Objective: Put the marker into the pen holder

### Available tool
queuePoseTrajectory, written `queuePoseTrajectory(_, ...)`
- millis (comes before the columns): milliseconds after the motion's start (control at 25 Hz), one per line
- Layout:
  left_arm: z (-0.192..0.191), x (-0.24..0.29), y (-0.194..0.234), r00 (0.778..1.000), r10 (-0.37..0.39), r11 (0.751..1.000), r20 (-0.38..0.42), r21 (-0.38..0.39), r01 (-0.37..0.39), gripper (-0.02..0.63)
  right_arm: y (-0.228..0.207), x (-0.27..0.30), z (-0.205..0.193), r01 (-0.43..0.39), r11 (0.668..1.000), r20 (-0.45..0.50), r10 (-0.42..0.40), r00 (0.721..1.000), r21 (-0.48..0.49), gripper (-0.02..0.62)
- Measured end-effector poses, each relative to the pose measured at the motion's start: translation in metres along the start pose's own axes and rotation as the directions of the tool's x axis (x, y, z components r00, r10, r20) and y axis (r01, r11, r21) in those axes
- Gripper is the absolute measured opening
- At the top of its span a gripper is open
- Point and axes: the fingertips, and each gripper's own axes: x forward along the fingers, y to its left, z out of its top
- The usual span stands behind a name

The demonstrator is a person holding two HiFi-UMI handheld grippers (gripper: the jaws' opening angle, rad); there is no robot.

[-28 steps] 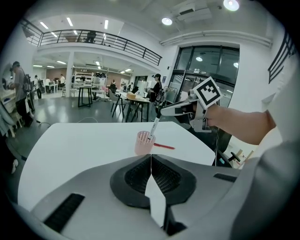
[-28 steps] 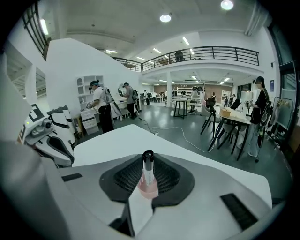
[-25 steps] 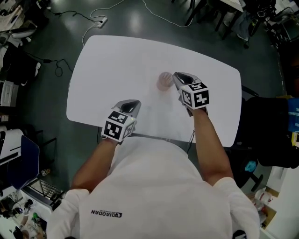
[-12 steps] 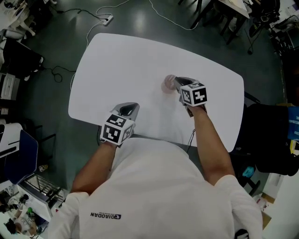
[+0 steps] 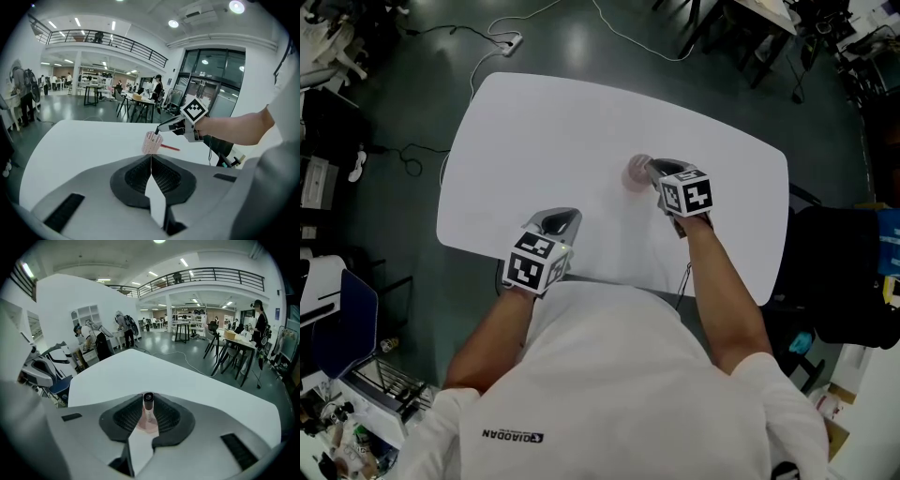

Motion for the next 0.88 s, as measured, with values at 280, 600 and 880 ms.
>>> queuePoseTrajectory(280,0.004,0.003,-0.005,1.0,-0.012,1.0,-0.001,0.006,0.012,0.029,-0.002,-0.018,0.014,0.011,1.0,0.055,-0.011,0.998,-0.004,0.089)
queuePoseTrajectory(600,0.014,0.014,-0.01,1.0,-0.02,1.0,0.014,0.011,0.02,0.029,0.005,-0.054,0.018,-0.007,1.0,0.12,0.008,0.993,-0.007,0.083)
queuePoseTrajectory(880,0.012,0.022,-0.015,0.999,-0.033,0.999,-0.005,0.012,0.033,0.029,0.028,-0.083,-0.004,-0.052,0.999,0.139,0.049,0.989,0.014,0.066)
